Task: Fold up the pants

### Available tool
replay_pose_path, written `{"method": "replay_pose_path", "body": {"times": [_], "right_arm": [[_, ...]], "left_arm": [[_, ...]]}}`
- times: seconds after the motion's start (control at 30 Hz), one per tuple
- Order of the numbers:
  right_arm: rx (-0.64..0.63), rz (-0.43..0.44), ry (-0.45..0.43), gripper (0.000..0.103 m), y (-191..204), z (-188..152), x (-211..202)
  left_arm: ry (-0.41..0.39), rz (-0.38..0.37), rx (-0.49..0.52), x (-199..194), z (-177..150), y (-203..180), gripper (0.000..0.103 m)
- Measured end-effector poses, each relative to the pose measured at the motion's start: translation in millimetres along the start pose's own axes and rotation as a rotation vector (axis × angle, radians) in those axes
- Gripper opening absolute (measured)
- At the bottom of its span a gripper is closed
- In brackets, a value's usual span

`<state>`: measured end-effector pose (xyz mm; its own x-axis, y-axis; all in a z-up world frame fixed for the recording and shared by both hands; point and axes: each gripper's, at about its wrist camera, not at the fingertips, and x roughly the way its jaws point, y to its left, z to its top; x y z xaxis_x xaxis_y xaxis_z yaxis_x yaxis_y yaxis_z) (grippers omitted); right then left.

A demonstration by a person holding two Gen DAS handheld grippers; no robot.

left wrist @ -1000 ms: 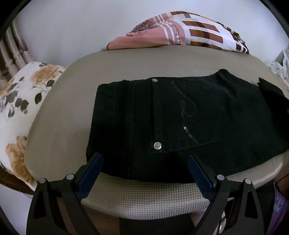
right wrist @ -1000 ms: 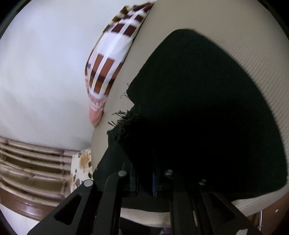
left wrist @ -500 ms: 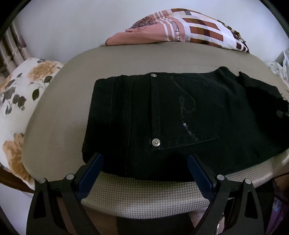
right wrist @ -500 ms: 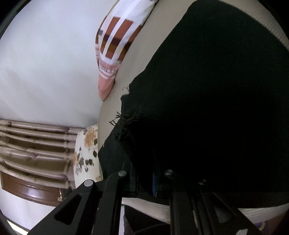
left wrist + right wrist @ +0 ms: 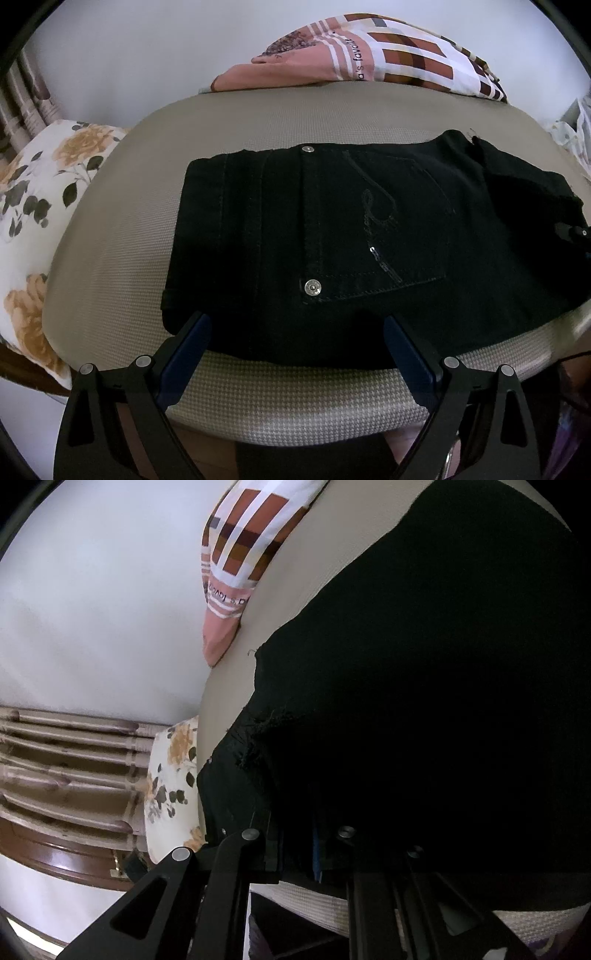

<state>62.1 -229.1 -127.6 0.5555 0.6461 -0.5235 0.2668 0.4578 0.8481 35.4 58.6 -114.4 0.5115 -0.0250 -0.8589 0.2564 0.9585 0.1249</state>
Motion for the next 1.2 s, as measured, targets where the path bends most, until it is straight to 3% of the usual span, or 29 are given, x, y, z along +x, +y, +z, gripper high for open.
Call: {"method": "replay_pose_path", "body": {"times": [1.2], "right_arm": [[-0.239, -0.156, 0.049, 0.016, 23, -17, 21]], "left_arm": [[0.008, 0.015, 0.025, 3, 0, -4, 0.094]]}}
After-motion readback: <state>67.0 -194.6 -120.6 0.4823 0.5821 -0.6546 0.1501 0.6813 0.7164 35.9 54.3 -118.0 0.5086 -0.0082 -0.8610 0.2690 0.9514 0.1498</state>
